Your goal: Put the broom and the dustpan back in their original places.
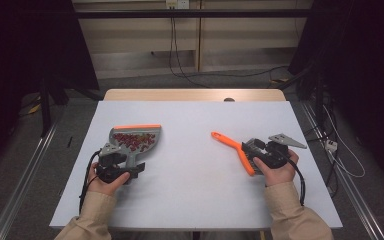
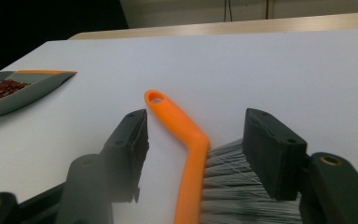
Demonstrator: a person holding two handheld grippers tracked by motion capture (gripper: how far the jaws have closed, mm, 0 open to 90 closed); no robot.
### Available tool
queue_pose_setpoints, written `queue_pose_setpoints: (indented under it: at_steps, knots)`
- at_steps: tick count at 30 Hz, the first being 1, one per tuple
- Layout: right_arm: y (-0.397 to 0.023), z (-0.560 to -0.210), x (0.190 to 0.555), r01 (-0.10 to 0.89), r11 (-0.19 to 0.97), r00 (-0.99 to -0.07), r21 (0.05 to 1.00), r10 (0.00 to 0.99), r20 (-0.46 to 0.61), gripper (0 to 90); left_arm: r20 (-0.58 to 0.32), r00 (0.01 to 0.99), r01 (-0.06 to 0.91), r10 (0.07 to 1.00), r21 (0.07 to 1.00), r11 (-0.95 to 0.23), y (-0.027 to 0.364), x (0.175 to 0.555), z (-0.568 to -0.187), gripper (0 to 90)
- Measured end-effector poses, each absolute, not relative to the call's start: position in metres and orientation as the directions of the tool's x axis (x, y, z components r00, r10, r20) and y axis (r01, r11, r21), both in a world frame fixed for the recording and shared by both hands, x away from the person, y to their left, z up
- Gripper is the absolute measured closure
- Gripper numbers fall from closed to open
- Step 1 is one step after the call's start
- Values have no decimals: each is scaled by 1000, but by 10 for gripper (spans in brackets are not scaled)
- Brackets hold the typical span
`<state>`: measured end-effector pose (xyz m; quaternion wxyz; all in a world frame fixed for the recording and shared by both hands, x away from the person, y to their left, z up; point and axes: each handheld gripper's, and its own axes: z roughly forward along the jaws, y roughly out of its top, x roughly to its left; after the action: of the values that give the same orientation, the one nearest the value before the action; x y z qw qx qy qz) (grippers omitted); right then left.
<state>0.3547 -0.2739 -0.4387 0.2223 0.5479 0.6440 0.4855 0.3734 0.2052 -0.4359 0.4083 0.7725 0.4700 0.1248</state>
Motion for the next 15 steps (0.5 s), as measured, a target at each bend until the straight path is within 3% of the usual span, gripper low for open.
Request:
queue_pose_setpoints:
  at_steps: [7, 15]
  knots:
    - [-269, -437, 350, 484, -4, -378, 875, 901, 214, 372, -205, 539, 600, 817, 775, -201, 207, 373, -432, 136]
    - [-269, -433, 345, 474, -11, -416, 881, 878, 235, 354, -200, 576, 558, 793, 805, -203, 208, 370, -426, 116]
